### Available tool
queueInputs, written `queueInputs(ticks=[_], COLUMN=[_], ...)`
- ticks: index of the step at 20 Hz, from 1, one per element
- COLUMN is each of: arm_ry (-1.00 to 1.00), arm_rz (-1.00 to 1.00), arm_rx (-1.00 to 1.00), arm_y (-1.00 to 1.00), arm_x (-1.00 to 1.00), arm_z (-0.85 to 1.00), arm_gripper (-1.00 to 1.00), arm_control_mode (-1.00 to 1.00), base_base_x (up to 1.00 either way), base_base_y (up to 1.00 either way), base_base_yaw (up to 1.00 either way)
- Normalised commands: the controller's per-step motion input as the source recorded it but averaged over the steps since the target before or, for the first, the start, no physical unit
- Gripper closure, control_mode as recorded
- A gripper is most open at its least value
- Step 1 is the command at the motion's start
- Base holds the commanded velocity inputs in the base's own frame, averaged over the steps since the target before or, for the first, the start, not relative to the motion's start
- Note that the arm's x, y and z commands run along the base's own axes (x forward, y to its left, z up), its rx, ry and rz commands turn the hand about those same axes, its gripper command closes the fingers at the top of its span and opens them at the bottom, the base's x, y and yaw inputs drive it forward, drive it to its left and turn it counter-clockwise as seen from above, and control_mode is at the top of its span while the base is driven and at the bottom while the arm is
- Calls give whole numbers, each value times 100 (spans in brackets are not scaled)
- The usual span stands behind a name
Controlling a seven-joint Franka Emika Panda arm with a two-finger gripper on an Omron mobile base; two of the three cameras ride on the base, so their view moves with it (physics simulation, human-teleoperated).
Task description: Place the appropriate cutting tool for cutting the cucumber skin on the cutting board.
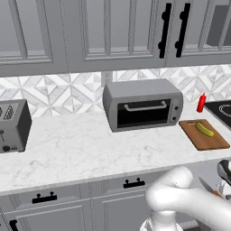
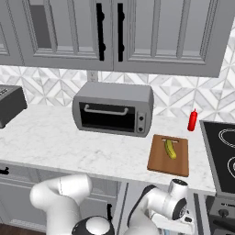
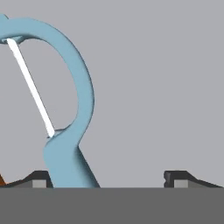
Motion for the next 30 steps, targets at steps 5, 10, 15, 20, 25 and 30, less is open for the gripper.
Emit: queueInputs(ticks=[5,10,15,20,25,30], arm_ry=[-18,-18,-6,0,0,0], arm_rz=[0,0,0,0,5,1], arm_rx=[0,0,-7,-9,0,0], arm_y=[2,20,39,51,7,0], arm_x=[-4,-14,-25,-20,-14,-32], arm_z=[-28,-57,-82,-60,-3,67], arm_gripper=[-100,-100,100,100,100,100], arm_control_mode=[-100,-100,-100,-100,-100,-100], base_base_x=[0,0,0,0,0,0], base_base_y=[0,0,0,0,0,0], base_base_yaw=[0,0,0,0,0,0])
